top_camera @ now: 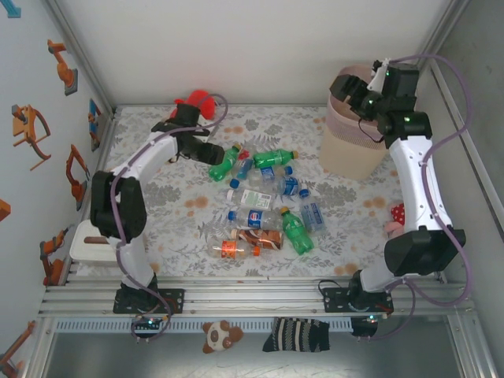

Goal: Put the plastic bottles in the bin

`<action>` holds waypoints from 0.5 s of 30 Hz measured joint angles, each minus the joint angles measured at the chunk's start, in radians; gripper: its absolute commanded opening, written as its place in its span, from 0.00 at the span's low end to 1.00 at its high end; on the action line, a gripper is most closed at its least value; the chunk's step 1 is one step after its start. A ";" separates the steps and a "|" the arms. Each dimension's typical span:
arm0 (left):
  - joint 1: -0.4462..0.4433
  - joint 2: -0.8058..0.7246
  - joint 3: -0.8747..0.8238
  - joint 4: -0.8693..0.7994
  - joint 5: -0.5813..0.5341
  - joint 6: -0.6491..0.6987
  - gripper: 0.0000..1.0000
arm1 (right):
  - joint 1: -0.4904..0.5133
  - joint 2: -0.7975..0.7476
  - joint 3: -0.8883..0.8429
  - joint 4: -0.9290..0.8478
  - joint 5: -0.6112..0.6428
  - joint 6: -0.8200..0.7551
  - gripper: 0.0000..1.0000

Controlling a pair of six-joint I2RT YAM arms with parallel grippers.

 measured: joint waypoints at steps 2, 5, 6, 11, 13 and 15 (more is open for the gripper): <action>0.000 0.057 0.045 -0.021 -0.002 0.019 0.72 | 0.000 -0.019 -0.031 -0.005 0.002 -0.011 0.76; 0.000 0.139 0.117 -0.052 -0.004 0.049 0.73 | 0.000 -0.060 -0.082 -0.019 0.014 -0.023 0.76; 0.000 0.166 0.141 -0.063 -0.003 0.058 0.74 | 0.000 -0.074 -0.092 -0.025 0.018 -0.026 0.76; 0.000 0.251 0.202 -0.100 0.011 0.094 0.76 | 0.000 -0.111 -0.097 -0.027 0.027 -0.033 0.76; 0.002 0.272 0.224 -0.121 0.029 0.104 0.76 | 0.000 -0.119 -0.097 -0.027 0.031 -0.033 0.76; 0.002 0.289 0.240 -0.132 0.035 0.110 0.76 | 0.000 -0.121 -0.098 -0.026 0.034 -0.032 0.76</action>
